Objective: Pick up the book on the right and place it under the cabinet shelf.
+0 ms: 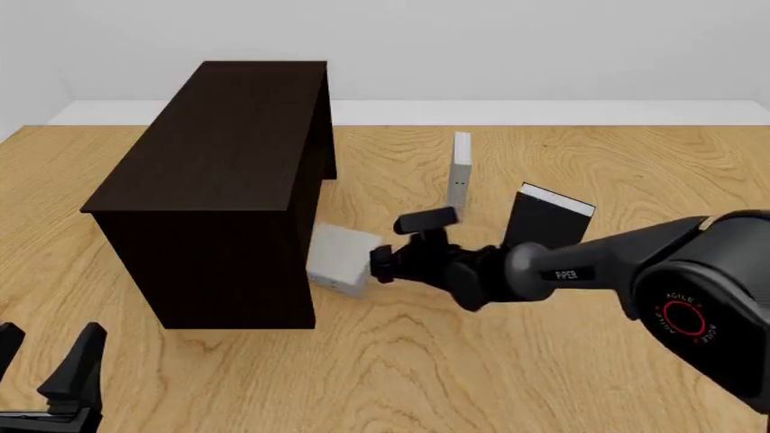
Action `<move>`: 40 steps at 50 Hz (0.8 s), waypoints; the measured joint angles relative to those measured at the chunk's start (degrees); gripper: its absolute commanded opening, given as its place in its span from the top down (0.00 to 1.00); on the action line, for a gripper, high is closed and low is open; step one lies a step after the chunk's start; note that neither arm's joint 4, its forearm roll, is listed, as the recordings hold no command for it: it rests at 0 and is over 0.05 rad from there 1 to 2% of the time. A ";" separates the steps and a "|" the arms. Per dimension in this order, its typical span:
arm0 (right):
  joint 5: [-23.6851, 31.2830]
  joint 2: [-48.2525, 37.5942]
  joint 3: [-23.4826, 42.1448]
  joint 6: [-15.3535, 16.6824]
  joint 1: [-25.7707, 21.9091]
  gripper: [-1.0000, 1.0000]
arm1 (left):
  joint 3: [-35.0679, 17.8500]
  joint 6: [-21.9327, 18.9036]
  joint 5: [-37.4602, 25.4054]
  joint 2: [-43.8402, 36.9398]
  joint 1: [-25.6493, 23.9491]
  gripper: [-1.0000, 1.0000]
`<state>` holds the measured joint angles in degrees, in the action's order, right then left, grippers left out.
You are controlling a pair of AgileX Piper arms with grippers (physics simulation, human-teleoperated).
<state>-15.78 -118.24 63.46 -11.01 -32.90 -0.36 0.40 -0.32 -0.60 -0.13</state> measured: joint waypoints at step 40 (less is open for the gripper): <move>4.03 -5.74 10.86 -0.76 -5.33 0.00 | 0.01 -0.01 0.05 -0.06 0.01 0.00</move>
<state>-11.75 -123.98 74.32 -11.77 -38.24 -0.35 0.39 -0.26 -0.66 -0.13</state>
